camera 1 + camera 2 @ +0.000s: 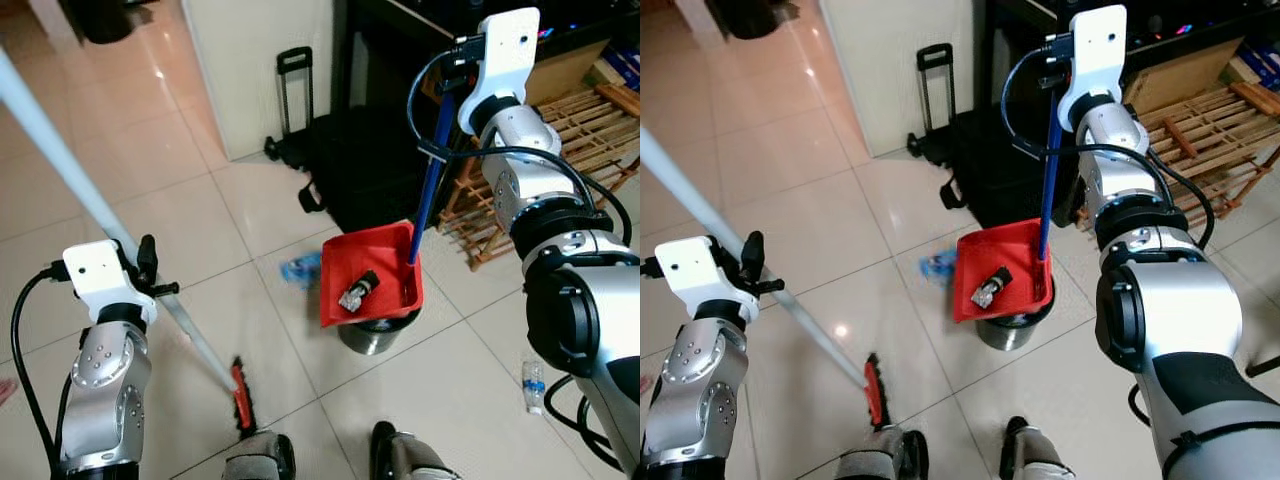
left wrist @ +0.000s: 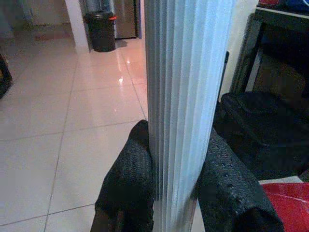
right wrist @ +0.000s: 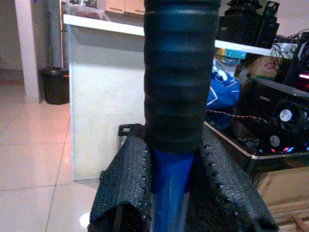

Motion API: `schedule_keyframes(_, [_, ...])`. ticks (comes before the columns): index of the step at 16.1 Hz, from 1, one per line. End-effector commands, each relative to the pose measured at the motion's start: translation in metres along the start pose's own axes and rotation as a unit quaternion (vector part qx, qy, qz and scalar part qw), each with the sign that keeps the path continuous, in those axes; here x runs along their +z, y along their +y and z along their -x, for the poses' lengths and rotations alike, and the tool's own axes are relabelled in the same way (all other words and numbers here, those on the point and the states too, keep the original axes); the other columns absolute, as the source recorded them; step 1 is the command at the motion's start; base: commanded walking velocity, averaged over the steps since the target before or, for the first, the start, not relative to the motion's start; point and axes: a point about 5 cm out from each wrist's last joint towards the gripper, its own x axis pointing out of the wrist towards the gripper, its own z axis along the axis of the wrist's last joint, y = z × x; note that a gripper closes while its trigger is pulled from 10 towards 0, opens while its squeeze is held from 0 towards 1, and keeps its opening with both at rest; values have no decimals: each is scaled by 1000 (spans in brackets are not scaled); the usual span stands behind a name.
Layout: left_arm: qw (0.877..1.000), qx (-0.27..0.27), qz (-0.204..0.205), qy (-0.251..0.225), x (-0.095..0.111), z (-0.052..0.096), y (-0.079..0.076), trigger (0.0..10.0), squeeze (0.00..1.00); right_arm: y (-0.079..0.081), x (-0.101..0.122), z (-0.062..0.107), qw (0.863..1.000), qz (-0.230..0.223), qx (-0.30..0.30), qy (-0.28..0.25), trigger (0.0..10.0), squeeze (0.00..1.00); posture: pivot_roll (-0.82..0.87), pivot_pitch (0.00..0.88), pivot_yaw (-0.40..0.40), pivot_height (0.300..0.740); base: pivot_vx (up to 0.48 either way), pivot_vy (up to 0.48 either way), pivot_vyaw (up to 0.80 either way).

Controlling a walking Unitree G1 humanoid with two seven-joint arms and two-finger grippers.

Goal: Sweep floor

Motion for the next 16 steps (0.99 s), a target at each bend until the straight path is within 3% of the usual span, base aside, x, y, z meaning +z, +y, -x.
schedule_keyframes(1, [1000,-1,-2,-24,11,-1,0,10000,0,-3,9,-2,1000,4,-2,-21,10000,0,55,136,63,740,0,0,0])
schedule_keyframes(16, [1000,-2,-1,-24,11,-1,-2,10000,0,-2,7,-1,1000,3,0,-19,10000,0,55,135,63,740,0,0,0])
